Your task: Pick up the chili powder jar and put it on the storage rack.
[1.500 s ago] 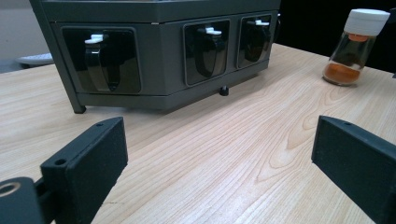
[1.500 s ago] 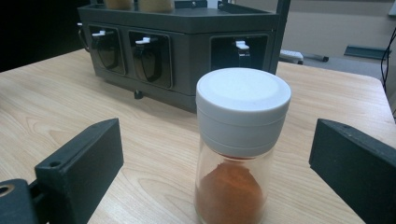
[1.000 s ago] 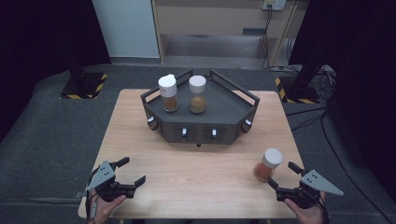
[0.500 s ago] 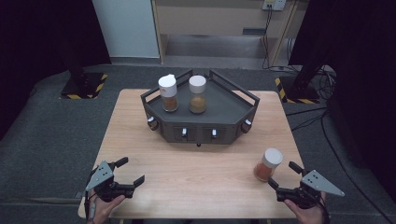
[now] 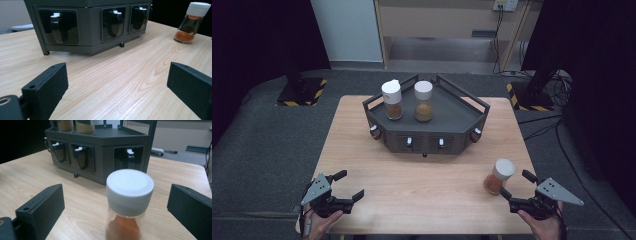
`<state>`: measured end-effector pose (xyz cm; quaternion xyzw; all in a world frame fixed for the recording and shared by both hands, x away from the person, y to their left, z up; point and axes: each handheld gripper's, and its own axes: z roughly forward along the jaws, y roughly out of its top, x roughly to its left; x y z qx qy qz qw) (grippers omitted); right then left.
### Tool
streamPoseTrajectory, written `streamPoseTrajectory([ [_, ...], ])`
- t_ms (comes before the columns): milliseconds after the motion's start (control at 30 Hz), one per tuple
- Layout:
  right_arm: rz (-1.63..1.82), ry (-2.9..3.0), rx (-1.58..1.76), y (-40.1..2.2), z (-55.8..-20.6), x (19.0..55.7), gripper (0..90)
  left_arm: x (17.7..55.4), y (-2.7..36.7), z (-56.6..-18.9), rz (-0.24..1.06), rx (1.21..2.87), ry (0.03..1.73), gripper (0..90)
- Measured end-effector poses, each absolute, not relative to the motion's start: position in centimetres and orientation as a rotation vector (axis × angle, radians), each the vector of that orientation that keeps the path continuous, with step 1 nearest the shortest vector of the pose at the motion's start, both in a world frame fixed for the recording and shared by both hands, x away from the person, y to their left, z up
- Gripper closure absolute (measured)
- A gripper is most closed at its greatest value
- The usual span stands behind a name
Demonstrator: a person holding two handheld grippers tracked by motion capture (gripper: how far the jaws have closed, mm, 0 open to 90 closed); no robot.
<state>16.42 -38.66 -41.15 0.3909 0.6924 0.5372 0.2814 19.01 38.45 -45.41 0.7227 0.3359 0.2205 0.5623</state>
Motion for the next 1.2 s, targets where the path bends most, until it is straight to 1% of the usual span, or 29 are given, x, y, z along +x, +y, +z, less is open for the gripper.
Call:
streamPoseTrajectory([
  [300,1.386,1.914,1.062,-38.9,-39.2,18.3,1.3,19.2,38.5,-45.5,0.513,1.708,0.801,1.7],
  [467,1.388,1.946,1.094,-39.0,-39.1,19.7,1.3,19.5,38.4,-45.5,0.505,1.725,0.796,1.7],
  [833,1.335,2.010,1.108,-37.8,-39.6,22.1,3.5,19.6,38.3,-45.5,0.501,1.734,0.795,1.7],
  [1133,1.295,2.030,1.138,-37.3,-39.8,23.4,10.9,19.6,38.3,-45.5,0.498,1.733,0.799,1.7],
  [1200,1.291,2.035,1.139,-37.3,-40.0,23.6,15.9,19.7,38.3,-45.5,0.494,1.732,0.799,1.7],
])
